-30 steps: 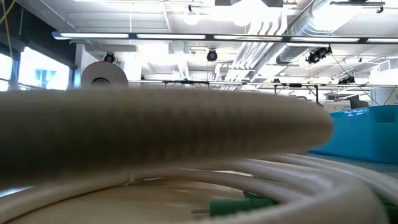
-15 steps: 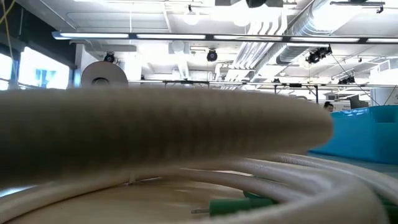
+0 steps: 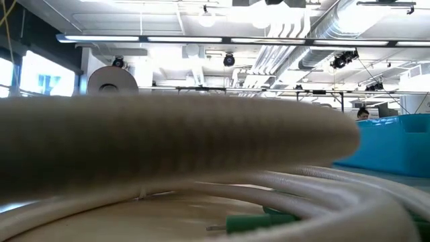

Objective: Pick & Place USB Port
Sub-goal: Put the red charger cable into the blue bin

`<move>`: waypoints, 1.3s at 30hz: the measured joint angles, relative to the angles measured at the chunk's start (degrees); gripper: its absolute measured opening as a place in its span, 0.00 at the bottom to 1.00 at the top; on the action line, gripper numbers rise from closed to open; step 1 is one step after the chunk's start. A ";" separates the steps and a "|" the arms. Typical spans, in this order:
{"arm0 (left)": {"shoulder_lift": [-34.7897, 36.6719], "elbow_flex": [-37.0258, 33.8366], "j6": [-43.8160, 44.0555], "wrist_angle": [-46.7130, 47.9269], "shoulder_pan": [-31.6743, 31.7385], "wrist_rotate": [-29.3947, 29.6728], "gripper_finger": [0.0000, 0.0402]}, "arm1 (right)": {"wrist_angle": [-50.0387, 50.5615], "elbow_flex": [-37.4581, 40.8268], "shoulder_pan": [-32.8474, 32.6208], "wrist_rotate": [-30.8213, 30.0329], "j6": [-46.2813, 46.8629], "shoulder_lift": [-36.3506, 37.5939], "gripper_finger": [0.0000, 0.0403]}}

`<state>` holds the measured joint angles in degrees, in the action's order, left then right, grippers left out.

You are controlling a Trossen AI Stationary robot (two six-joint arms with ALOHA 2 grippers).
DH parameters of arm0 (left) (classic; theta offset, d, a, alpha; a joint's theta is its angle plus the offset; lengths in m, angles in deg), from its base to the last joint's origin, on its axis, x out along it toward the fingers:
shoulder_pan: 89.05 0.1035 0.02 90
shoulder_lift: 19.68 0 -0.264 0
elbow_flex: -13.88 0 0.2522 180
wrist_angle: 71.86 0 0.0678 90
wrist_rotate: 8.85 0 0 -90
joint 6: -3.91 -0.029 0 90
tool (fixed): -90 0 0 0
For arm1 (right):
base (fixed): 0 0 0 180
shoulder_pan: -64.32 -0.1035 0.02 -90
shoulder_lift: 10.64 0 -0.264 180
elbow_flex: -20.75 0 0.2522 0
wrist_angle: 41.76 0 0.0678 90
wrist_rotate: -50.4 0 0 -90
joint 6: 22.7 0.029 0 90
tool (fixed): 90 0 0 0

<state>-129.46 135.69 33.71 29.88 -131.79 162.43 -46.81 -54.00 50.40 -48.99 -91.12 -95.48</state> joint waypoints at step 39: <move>-0.04 0.00 -4.37 -2.77 2.30 -1.73 0.04 | -3.21 -0.03 0.00 9.77 2.38 -0.72 0.36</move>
<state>-129.50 135.69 29.35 27.11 -129.49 160.69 -50.02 -54.03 50.40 -39.23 -88.75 -96.20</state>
